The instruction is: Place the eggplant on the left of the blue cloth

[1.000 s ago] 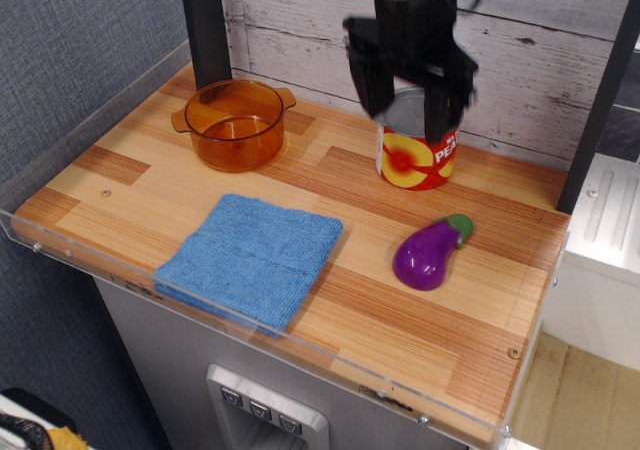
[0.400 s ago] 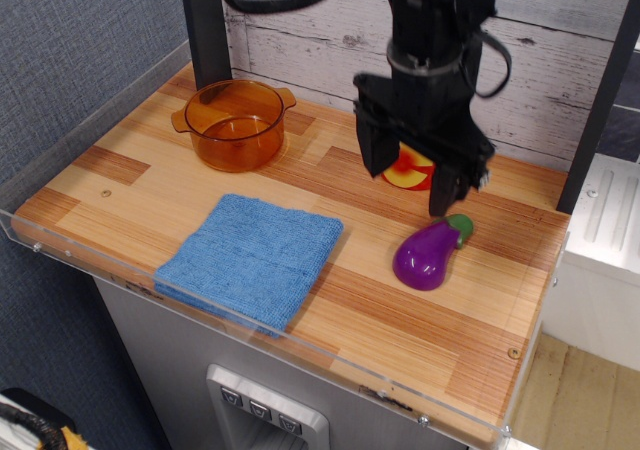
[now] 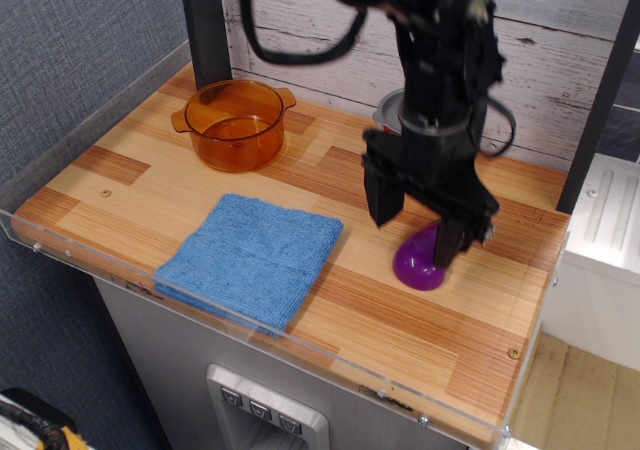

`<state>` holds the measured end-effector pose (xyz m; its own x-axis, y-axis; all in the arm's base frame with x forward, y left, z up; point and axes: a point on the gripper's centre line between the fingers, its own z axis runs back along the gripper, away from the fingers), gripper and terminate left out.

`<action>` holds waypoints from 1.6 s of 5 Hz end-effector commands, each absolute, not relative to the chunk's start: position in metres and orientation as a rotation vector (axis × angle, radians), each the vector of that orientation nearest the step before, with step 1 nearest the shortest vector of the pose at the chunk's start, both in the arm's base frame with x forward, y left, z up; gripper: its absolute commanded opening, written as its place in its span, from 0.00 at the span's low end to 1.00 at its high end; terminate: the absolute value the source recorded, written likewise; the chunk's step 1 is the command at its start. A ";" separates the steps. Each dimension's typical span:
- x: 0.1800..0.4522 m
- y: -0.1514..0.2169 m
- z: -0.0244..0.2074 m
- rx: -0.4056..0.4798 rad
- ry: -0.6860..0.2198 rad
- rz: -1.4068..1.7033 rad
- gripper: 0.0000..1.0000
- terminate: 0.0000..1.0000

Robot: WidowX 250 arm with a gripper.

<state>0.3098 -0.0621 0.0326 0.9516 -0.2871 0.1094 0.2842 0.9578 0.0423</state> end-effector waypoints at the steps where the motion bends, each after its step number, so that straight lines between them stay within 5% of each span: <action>1: 0.309 -0.070 0.020 0.040 -0.106 -0.305 1.00 0.00; 4: 0.312 -0.068 0.006 0.022 -0.079 -0.269 1.00 0.00; 5: 0.312 -0.067 0.011 0.017 -0.099 -0.255 0.00 0.00; 8: 0.283 -0.055 0.061 0.003 -0.108 -0.169 0.00 0.00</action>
<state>0.2781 -0.0553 0.0487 0.9842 -0.1641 0.0665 0.1637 0.9864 0.0115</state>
